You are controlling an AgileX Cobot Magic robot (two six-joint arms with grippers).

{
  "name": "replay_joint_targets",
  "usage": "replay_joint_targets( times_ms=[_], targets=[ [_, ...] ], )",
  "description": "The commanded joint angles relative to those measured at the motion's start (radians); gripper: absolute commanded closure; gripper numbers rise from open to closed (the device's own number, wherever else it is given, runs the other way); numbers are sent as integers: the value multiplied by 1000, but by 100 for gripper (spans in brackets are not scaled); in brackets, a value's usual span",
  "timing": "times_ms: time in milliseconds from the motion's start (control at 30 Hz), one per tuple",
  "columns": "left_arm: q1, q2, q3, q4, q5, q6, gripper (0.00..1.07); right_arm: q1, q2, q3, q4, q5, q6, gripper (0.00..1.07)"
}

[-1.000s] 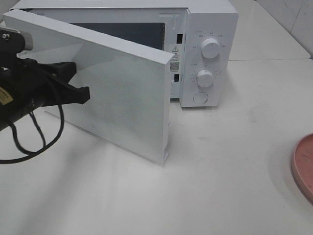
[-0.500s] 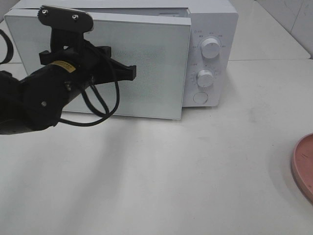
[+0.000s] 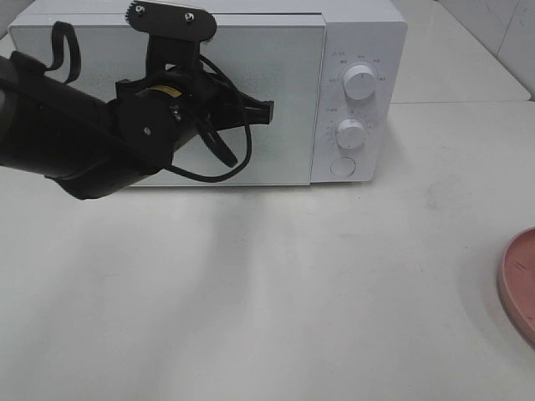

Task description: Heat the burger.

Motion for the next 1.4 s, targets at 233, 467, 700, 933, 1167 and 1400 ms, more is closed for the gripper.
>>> replay_joint_targets(
  times_ms=[233, 467, 700, 933, 1167, 1400],
  targets=[
    [45, 26, -67, -42, -19, 24, 107, -7, -27, 0, -5, -10, -7, 31],
    [-47, -56, 40, -46, 5, 26, 107, -7, -27, 0, -5, -10, -7, 31],
    [-108, -129, 120, -83, 124, 36, 99, -7, -27, 0, -5, -10, -7, 31],
    [-106, -156, 123, -106, 386, 48, 22, -7, -27, 0, -5, -10, -7, 31],
    [-105, -178, 123, 20, 651, 47, 3, -7, -27, 0, -5, -10, -7, 31],
    [-105, -254, 123, 116, 801, 45, 3, -7, -27, 0, -5, -10, -7, 31]
  ],
)
